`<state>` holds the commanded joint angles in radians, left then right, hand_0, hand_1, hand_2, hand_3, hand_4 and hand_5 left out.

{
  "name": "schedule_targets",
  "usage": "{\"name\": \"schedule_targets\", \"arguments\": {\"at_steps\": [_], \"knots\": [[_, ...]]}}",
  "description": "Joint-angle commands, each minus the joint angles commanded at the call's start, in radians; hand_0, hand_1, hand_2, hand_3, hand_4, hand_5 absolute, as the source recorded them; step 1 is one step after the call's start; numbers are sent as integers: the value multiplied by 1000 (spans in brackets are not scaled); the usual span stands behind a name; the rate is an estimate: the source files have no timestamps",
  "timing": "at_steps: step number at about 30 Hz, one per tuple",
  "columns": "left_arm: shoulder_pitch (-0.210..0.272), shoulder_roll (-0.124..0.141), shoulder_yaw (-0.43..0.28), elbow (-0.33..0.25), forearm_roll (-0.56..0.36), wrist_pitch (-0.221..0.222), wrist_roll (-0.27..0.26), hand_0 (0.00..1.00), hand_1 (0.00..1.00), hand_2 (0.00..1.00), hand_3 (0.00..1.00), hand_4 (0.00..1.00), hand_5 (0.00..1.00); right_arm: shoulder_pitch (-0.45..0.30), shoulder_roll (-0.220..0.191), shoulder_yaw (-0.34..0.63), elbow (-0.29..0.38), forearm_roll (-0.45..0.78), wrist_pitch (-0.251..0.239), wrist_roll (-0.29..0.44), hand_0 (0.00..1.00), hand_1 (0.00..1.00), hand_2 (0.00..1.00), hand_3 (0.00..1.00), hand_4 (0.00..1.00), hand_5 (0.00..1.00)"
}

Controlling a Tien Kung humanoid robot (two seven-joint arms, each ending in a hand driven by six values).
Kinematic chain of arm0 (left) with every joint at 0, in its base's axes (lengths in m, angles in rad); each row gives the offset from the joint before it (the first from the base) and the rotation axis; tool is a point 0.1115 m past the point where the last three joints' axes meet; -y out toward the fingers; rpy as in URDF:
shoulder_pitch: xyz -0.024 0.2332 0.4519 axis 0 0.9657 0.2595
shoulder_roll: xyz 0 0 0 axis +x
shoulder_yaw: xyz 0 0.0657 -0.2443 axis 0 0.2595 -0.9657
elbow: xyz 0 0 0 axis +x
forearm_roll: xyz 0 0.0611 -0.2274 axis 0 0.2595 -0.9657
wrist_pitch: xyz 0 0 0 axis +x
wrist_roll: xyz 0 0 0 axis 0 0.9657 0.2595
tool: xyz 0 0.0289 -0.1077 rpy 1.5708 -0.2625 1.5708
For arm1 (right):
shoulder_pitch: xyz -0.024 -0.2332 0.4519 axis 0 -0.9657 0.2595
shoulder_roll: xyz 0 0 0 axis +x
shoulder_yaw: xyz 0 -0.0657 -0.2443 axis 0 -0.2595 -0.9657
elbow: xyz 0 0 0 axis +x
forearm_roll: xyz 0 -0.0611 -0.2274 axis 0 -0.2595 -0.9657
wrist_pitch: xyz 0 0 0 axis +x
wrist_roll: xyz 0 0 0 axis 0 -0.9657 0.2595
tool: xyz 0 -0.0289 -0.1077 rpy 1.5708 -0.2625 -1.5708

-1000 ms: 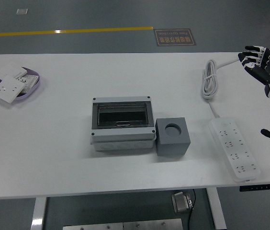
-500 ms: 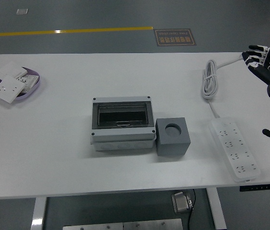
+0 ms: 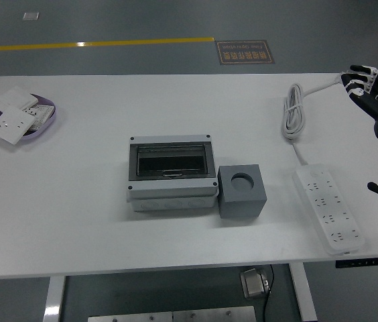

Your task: Pick up the cylinder from the cube,place it in the box,flap close box

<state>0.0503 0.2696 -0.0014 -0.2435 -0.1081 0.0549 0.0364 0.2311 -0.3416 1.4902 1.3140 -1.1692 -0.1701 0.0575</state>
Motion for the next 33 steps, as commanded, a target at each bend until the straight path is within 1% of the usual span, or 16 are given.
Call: {"name": "schedule_targets", "arguments": {"at_steps": [21, 26, 33], "knots": [[-7, -2, 1, 2, 3, 0, 0, 567, 614, 575, 598, 708, 207, 6, -3, -13, 0, 0, 0, -1, 701, 640, 653, 659, 741, 264], [-6, -5, -13, 2, 18, 0, 8, 567, 614, 575, 598, 708, 209, 3, 0, -13, 0, -3, 2, -3, 700, 640, 652, 659, 740, 263], [-8, -5, -8, 1, 11, 1, 5, 567, 614, 575, 598, 708, 208, 2, 4, -12, 1, -4, 7, -5, 702, 640, 653, 659, 740, 263]]}}
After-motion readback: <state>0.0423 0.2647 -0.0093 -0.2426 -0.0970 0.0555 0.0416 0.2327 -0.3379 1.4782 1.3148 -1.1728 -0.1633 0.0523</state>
